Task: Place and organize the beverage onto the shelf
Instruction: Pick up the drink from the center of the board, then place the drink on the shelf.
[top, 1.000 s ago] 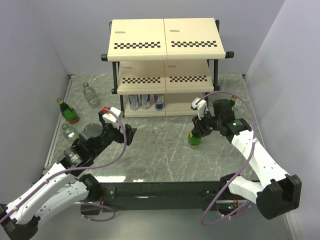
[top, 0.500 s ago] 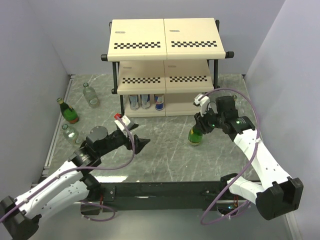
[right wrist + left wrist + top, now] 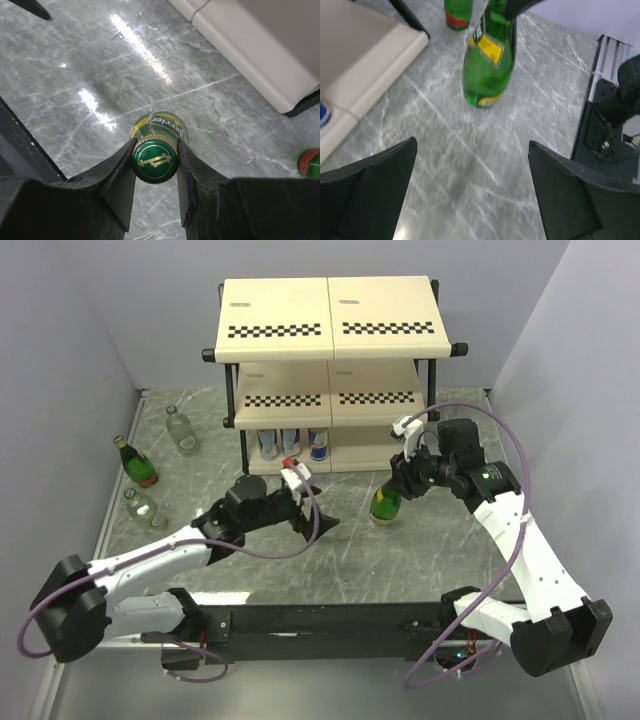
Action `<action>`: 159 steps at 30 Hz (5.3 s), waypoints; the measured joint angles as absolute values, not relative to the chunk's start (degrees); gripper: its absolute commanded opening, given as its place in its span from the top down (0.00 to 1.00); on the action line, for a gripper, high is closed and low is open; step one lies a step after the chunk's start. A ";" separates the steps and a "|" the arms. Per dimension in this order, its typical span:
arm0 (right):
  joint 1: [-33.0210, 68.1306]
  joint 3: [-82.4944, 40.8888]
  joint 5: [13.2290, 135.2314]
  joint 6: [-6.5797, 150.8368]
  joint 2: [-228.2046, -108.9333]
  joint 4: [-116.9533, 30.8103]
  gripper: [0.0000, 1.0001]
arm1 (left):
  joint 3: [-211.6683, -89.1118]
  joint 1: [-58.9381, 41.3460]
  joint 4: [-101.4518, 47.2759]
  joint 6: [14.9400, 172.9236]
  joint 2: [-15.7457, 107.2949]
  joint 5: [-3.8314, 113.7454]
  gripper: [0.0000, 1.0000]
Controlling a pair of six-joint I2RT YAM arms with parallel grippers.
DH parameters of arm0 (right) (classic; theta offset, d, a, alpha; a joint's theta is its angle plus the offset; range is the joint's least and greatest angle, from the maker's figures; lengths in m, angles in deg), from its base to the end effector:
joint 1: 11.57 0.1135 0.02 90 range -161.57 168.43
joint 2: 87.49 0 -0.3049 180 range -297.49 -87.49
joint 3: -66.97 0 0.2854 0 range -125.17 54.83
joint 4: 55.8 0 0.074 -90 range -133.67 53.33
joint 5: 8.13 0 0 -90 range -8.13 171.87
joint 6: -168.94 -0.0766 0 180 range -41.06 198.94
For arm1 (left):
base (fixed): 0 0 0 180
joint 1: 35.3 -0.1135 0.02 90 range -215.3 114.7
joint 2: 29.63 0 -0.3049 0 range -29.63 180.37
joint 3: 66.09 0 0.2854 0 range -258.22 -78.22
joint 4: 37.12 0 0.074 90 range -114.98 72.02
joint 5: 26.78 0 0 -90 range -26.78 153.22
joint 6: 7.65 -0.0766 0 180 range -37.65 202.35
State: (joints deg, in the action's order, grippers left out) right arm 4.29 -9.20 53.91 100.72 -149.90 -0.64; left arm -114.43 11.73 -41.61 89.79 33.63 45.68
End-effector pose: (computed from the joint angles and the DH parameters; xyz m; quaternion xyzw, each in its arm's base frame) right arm 0.2425 0.1062 0.3579 -0.3794 0.8051 0.1993 0.4102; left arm 0.1898 -0.2376 0.2857 0.3490 0.6815 -0.3936 0.5087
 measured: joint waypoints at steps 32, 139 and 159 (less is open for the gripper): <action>14.40 -12.80 59.81 95.72 -152.04 1.15 1.00 | -122.62 21.59 -65.89 87.24 60.26 53.61 0.01; -7.50 -0.89 56.24 89.40 -138.73 -16.55 0.17 | -184.15 2.33 -5.26 87.37 50.59 66.44 1.00; -7.50 0.05 52.42 89.49 -138.80 -16.44 0.18 | -207.89 -9.49 -0.82 84.26 67.75 74.11 1.00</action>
